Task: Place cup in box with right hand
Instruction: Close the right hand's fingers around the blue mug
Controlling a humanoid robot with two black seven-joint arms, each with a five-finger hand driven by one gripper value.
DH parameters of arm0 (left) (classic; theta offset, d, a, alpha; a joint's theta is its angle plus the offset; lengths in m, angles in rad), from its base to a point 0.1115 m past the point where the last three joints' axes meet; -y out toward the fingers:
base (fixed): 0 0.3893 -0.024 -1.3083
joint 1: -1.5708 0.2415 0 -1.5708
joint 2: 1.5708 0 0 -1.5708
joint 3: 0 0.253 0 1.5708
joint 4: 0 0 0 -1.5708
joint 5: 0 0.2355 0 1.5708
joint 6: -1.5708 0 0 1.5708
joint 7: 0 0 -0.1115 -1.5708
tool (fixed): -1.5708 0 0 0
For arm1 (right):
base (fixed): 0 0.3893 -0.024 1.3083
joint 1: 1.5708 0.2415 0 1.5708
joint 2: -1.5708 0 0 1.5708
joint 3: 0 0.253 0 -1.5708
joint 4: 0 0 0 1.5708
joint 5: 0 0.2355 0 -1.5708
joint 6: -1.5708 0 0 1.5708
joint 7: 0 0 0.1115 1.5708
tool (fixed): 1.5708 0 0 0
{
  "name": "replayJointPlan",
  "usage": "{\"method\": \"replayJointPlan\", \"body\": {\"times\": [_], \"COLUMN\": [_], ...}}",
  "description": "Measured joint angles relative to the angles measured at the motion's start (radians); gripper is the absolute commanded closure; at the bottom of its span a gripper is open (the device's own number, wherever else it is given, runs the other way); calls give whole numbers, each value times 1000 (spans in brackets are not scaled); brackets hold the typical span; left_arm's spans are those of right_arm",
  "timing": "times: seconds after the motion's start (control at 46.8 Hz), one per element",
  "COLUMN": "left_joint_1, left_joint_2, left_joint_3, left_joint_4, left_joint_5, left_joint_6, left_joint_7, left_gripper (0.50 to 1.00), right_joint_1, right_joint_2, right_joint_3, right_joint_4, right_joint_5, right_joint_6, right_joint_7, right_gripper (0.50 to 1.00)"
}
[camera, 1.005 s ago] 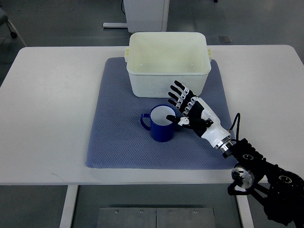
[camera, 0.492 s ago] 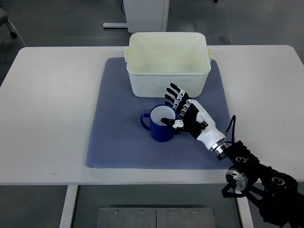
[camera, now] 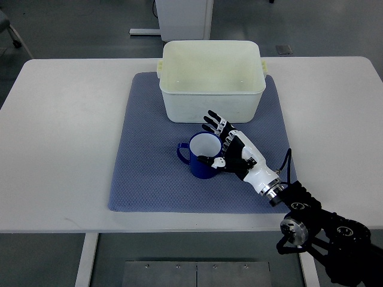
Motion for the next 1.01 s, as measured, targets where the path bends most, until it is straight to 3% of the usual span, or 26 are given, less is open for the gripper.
{"method": "replayJointPlan", "body": {"times": [0.578,1.005], "left_joint_1": [0,0], "left_joint_2": [0,0], "left_joint_3": [0,0], "left_joint_4": [0,0], "left_joint_5": [0,0], "left_joint_6": [0,0], "left_joint_7": [0,0], "left_gripper": [500,500], "right_joint_1": [4,23], "right_joint_2": [3,50], "right_joint_3": [-40,-77], "right_joint_4": [-3,-23], "right_joint_5": [-8,-8], "right_joint_6": [-43,-139], "right_joint_7": [0,0], "right_gripper": [534,561]}}
